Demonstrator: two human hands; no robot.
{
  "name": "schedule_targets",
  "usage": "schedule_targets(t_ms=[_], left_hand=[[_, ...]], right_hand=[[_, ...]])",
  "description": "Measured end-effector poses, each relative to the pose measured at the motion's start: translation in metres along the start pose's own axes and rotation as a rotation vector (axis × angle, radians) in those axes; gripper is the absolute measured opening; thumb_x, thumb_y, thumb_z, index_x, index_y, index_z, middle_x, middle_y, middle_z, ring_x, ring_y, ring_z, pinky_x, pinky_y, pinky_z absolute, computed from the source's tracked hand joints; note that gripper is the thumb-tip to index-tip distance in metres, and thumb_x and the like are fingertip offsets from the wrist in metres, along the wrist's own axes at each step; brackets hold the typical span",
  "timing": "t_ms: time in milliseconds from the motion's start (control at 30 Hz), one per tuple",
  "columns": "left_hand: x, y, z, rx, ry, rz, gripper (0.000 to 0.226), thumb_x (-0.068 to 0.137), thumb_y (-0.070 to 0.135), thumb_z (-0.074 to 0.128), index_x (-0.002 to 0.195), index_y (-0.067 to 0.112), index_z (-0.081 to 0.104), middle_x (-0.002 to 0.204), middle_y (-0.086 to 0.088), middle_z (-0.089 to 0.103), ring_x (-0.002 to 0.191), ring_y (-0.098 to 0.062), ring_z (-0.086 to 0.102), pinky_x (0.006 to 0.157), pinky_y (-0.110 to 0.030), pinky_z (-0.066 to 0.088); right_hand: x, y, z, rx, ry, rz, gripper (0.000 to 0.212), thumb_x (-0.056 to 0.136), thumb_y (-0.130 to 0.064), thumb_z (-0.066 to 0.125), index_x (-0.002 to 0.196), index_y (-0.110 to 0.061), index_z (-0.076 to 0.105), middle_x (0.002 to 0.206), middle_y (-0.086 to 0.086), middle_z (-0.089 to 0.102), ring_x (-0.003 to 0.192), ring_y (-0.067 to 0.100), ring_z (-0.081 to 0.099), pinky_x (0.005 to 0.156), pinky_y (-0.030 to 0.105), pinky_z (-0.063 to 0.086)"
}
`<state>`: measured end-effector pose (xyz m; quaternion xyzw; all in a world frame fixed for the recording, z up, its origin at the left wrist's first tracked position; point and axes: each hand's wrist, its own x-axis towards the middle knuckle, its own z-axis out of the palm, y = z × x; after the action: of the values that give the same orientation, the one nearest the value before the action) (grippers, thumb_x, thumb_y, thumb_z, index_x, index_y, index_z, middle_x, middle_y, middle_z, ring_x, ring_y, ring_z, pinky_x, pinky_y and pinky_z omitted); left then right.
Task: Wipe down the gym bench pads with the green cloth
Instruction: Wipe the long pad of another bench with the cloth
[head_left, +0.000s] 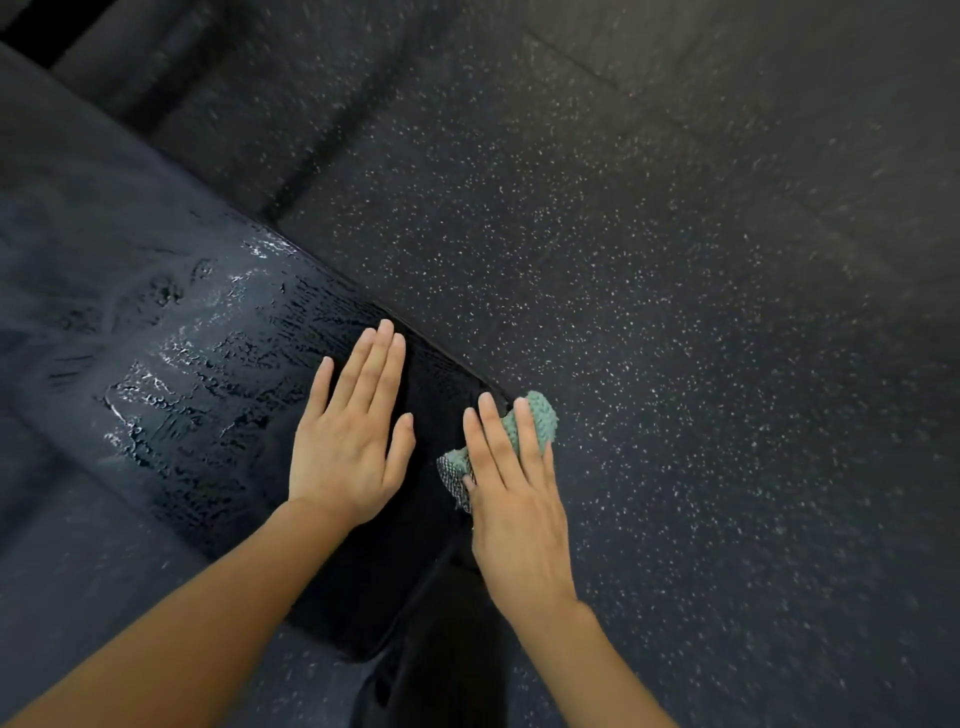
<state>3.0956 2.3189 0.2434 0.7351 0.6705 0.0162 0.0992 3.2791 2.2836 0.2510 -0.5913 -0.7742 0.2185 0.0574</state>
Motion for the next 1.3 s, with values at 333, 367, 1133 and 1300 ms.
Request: schedule_targets(t_ms=[333,367,1133,1300], left_hand=[[0.002,0.007,-0.002,0.001,0.011,-0.098,0.068,0.098,0.038,0.027,0.157,0.006,0.017,0.166,-0.008,0.012,0.154,-0.020,0.011,0.123,-0.045,0.013],[0.002,0.008,-0.002,0.002,0.013,-0.119,0.068,0.098,0.038,0.027,0.157,0.005,0.018,0.166,-0.009,0.013,0.154,-0.020,0.012,0.123,-0.045,0.013],[0.007,0.016,-0.006,-0.039,-0.001,-0.347,0.075,0.094,0.044,0.035,0.157,0.006,0.020,0.166,-0.008,0.015,0.153,-0.019,0.013,0.122,-0.046,0.015],[0.010,0.019,-0.007,-0.045,0.002,-0.387,0.071,0.096,0.042,0.035,0.157,0.008,0.021,0.166,-0.007,0.016,0.153,-0.019,0.014,0.122,-0.045,0.014]], right_hand=[[0.106,-0.012,-0.020,0.101,-0.203,-0.175,0.052,0.104,-0.024,0.024,0.155,-0.017,0.017,0.164,-0.005,0.006,0.151,0.015,-0.005,0.123,0.043,0.010],[0.117,-0.015,-0.022,0.138,-0.244,-0.191,0.052,0.105,-0.023,0.027,0.156,-0.018,0.015,0.164,-0.007,0.002,0.151,0.013,-0.007,0.123,0.043,0.011],[0.087,0.018,-0.052,0.274,-0.466,-0.251,0.051,0.106,-0.034,0.020,0.154,-0.031,0.005,0.161,-0.024,-0.011,0.149,0.005,-0.014,0.123,0.032,0.007],[0.111,0.012,-0.047,0.375,-0.491,-0.244,0.055,0.103,-0.036,0.022,0.154,-0.034,0.001,0.159,-0.026,-0.014,0.149,0.001,-0.005,0.122,0.030,0.017]])
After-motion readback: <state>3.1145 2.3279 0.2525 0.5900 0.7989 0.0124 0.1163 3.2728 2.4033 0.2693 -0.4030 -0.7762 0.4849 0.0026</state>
